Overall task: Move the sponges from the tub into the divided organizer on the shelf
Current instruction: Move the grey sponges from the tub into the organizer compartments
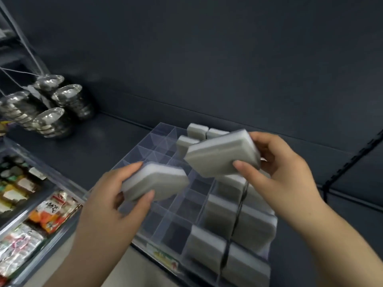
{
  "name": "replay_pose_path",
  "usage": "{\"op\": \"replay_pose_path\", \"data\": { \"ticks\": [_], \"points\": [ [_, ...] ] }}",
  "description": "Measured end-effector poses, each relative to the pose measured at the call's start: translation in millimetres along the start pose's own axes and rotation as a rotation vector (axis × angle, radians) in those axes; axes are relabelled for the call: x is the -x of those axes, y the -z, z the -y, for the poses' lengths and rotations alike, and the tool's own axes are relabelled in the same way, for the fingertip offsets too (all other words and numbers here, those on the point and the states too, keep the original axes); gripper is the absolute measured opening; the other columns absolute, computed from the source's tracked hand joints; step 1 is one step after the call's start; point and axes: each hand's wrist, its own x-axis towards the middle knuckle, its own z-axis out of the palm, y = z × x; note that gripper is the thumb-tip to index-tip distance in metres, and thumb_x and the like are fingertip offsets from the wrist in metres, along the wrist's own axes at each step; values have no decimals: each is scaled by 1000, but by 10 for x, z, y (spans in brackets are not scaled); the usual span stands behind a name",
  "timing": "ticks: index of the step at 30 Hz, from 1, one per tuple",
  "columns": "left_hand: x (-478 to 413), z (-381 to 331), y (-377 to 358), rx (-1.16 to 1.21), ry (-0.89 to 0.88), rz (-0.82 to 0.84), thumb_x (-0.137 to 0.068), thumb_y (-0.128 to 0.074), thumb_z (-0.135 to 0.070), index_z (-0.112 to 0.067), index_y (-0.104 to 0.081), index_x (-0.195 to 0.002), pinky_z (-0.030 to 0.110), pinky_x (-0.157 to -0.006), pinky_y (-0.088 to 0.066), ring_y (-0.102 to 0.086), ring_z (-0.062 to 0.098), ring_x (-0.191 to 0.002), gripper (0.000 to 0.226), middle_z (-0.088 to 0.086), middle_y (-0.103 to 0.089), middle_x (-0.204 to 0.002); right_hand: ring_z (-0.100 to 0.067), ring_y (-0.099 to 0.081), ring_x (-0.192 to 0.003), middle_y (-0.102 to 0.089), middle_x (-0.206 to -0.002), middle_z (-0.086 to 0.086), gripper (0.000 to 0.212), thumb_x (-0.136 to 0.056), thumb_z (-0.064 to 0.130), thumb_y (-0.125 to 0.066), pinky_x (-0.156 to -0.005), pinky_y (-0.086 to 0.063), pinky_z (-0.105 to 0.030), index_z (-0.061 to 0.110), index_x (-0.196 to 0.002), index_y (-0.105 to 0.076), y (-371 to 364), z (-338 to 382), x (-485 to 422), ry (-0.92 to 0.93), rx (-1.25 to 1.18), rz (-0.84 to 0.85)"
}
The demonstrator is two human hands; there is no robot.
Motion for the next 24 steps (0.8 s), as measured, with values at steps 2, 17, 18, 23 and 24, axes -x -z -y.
{"op": "replay_pose_path", "data": {
  "ticks": [2,17,18,23,24],
  "points": [
    [-185,95,-5,52,-8,48,-69,-59,-49,-61,-47,-108,26,-78,-49,-56,-1,-101,43,-26,-53,-111,4,-60,-94,-61,-101,28,36,-71,36,-68,-75,-47,-8,53,-98,-53,-37,19,-50,-24,30,-52],
    [-1426,836,82,157,-309,338,-75,-70,-17,-36,-53,-118,9,-85,-42,-52,-4,-104,50,-24,-52,-114,-3,-47,-93,-50,-105,18,47,-79,28,-69,-83,-37,-18,31,-123,-53,-762,277,-301,-279,738,-70],
    [-1457,865,83,169,-310,365,-75,-70,-17,-36,-54,-118,10,-86,-41,-52,-4,-104,50,-24,-52,-114,-4,-45,-94,-51,-110,14,48,-81,27,-68,-81,-34,-16,30,-126,-51,-798,266,-309,-294,769,-41],
    [-1601,1011,98,200,-358,471,-75,-69,-20,-32,-55,-120,17,-86,-44,-52,0,-106,49,-19,-54,-114,-13,-46,-112,-50,-125,6,51,-84,28,-65,-77,-27,-12,29,-131,-46,-975,186,-343,-406,891,37],
    [-1619,1028,94,206,-369,483,-75,-69,-20,-33,-54,-121,18,-86,-43,-52,-1,-107,49,-20,-53,-115,-14,-45,-113,-49,-126,7,51,-84,29,-64,-76,-27,-14,30,-132,-45,-1002,172,-349,-431,913,43]
  ]
}}
